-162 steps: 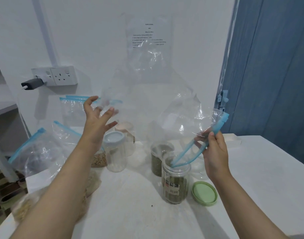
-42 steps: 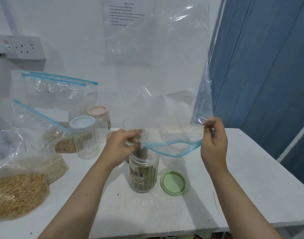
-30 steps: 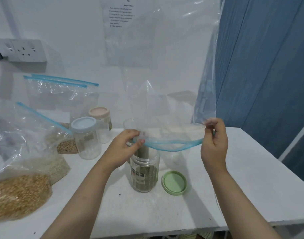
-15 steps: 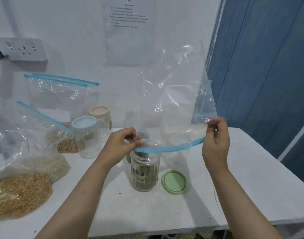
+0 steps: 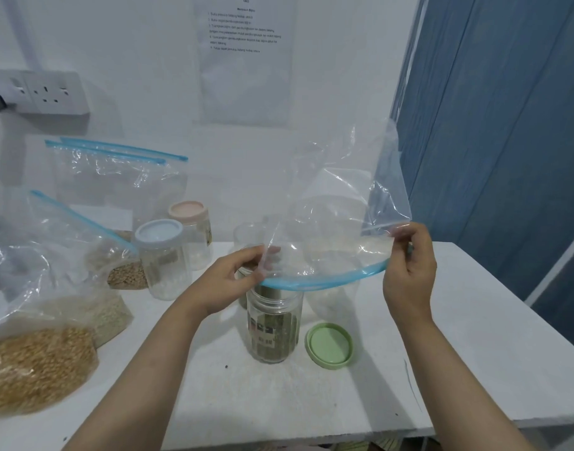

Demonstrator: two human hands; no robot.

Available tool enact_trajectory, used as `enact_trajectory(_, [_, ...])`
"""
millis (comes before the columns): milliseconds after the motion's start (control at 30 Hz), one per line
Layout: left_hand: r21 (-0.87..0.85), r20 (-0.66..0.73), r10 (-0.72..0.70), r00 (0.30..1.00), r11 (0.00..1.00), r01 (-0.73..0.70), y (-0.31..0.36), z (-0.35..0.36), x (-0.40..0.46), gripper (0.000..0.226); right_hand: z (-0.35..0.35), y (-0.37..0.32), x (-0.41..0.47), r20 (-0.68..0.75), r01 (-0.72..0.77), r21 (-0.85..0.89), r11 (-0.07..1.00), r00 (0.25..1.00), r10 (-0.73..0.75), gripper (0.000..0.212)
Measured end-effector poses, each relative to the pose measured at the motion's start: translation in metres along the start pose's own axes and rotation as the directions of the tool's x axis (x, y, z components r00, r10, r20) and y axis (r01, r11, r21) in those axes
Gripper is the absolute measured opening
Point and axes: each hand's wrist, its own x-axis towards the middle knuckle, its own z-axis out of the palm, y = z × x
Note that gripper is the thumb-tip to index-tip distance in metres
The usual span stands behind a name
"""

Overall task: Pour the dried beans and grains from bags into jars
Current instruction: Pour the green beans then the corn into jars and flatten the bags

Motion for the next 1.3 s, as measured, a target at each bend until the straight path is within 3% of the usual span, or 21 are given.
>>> enact_trajectory(367, [0.05,-0.272,0.025,0.962,0.999,-0.012,-0.005,0.012,0.007,0.027,0.001,0.002,-0.002,0.008,-0.016,0.014,1.0,1.0,0.016,0.04])
enact_trajectory(567, [0.13,-0.296,0.116,0.948,0.988,-0.08,-0.002,0.017,0.009,0.028,0.004,0.002,-0.005,0.029,0.011,-0.005,1.0,1.0,-0.011,0.035])
enact_trajectory(767, [0.148,-0.318,0.114,0.941,0.986,-0.069,-0.01,0.014,0.011,0.027,0.003,0.004,-0.003,0.02,0.012,-0.015,1.0,1.0,-0.011,0.036])
enact_trajectory(867, [0.085,-0.324,0.073,0.943,0.995,-0.047,-0.013,0.012,0.012,0.027,0.006,0.005,-0.002,0.014,0.002,-0.015,1.0,1.0,-0.002,0.042])
enact_trajectory(1033, [-0.122,-0.284,0.002,0.959,0.992,-0.038,-0.013,0.011,0.011,0.053,0.01,0.005,-0.002,0.001,-0.018,-0.006,1.0,1.0,0.018,0.044])
enact_trajectory(1300, [-0.191,-0.371,-0.036,0.928,0.981,-0.038,-0.024,0.012,0.017,0.023,0.011,0.005,-0.003,-0.005,-0.021,0.005,1.0,1.0,0.021,0.045])
